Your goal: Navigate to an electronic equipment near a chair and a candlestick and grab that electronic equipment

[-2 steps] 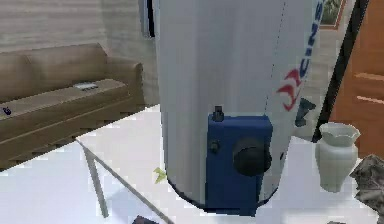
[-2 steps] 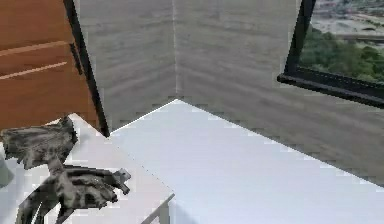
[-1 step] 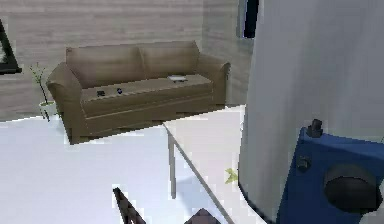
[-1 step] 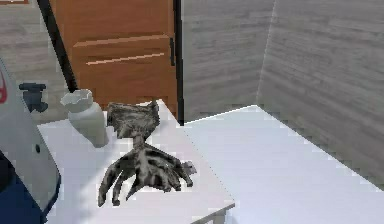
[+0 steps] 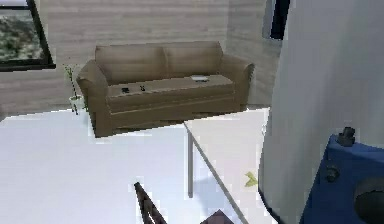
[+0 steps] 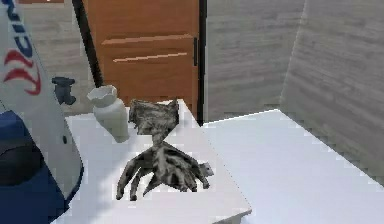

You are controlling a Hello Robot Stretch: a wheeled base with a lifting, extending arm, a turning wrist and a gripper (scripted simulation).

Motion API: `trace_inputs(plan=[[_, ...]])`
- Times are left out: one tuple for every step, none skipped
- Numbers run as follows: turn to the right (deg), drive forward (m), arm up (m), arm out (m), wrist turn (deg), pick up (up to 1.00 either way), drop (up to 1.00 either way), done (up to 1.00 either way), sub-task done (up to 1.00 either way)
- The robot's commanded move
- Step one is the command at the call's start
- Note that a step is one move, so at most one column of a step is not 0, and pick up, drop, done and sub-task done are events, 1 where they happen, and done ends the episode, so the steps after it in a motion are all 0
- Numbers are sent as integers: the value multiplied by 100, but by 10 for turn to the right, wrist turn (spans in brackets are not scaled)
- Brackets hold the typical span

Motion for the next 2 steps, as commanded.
trace_inputs(plan=[[450, 0, 0, 0, 0, 0, 0, 0, 0], [450, 0, 0, 0, 0, 0, 0, 0, 0]])
